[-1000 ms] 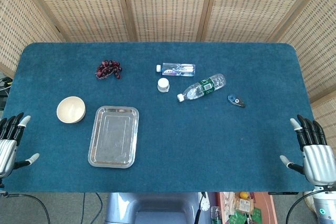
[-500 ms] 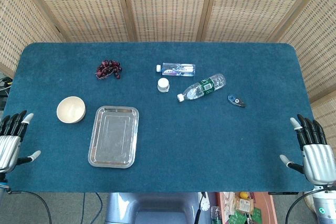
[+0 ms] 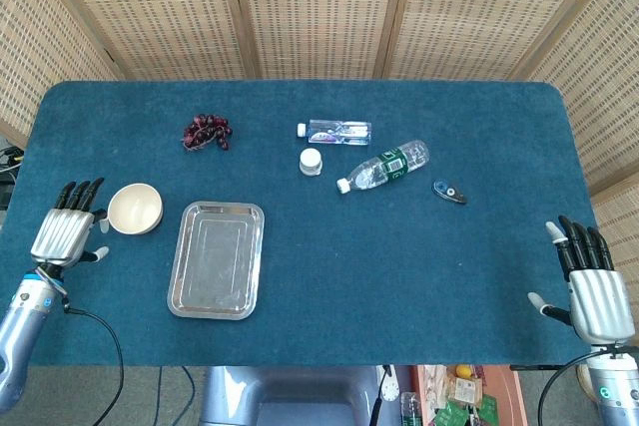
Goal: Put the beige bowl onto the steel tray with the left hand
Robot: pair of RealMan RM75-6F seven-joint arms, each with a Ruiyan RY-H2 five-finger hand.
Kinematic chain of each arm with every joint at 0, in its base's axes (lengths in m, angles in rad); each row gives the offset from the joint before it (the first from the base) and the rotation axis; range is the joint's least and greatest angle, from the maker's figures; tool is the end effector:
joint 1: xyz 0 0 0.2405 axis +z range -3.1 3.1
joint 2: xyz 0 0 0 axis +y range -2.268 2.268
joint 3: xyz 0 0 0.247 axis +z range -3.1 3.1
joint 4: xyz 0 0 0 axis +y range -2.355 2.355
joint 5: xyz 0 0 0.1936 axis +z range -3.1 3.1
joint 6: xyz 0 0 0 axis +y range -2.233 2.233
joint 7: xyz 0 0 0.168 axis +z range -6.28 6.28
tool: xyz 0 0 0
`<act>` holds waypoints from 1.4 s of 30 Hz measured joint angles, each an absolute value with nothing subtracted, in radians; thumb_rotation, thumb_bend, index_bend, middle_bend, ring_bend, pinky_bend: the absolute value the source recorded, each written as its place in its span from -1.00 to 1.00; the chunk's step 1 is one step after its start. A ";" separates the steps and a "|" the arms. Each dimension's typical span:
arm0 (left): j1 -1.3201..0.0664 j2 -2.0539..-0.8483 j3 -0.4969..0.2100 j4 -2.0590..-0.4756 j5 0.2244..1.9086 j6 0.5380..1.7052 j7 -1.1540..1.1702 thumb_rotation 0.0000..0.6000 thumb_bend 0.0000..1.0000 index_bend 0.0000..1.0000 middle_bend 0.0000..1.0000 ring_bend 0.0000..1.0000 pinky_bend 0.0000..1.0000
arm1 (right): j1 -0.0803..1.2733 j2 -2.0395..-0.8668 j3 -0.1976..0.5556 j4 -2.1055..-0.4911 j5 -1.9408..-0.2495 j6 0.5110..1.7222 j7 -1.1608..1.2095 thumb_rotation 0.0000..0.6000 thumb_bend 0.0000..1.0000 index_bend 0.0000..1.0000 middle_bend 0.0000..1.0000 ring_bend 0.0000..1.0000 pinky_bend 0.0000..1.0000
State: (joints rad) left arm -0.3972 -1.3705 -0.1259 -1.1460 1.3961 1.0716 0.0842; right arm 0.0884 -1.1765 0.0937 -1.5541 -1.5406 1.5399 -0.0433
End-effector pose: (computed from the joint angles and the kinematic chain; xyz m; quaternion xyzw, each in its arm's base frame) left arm -0.3192 0.3227 0.1022 -0.6958 -0.3327 -0.2734 0.5749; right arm -0.2882 -0.2120 0.1705 0.5927 -0.3371 0.4139 0.6031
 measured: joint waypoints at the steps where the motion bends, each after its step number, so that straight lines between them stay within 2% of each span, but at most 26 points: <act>1: -0.409 -1.392 -0.128 -1.119 1.389 1.059 0.080 1.00 -0.55 0.16 -1.00 -1.00 -1.00 | 0.089 -1.177 0.093 -1.553 -1.539 1.537 -0.042 1.00 -1.00 -0.98 -1.00 -1.00 -1.00; 8: -0.450 -1.474 -0.131 -1.010 1.356 0.995 0.064 1.00 -0.47 0.16 -1.00 -1.00 -1.00 | 0.096 -1.183 0.090 -1.542 -1.531 1.517 -0.041 1.00 -1.00 -0.98 -1.00 -1.00 -1.00; 17: -0.492 -1.544 -0.131 -0.909 1.340 0.950 0.038 1.00 -0.23 0.16 -1.00 -1.00 -1.00 | 0.106 -1.193 0.089 -1.533 -1.513 1.488 -0.060 1.00 -1.00 -0.98 -1.00 -1.00 -1.00; 22: -0.505 -1.567 -0.125 -0.874 1.333 0.933 0.028 1.00 -0.09 0.39 -1.00 -1.00 -1.00 | 0.112 -1.199 0.089 -1.528 -1.504 1.477 -0.064 1.00 -1.00 -0.98 -1.00 -1.00 -1.00; 27: -0.504 -1.566 -0.124 -0.868 1.338 0.951 0.007 1.00 -0.07 0.46 -1.00 -1.00 -1.00 | 0.112 -1.199 0.090 -1.528 -1.504 1.480 -0.061 1.00 -1.00 -0.98 -1.00 -1.00 -1.00; 33: -0.499 -1.514 -0.122 -0.949 1.371 1.020 -0.015 1.00 -0.06 0.46 -1.00 -1.00 -1.00 | 0.112 -1.195 0.090 -1.531 -1.502 1.479 -0.053 1.00 -1.00 -0.98 -1.00 -1.00 -1.00; 42: -0.502 -1.357 -0.072 -1.269 1.467 1.054 0.033 1.00 -0.06 0.46 -1.00 -1.00 -1.00 | 0.112 -1.192 0.090 -1.535 -1.499 1.479 -0.052 1.00 -1.00 -0.98 -1.00 -1.00 -1.00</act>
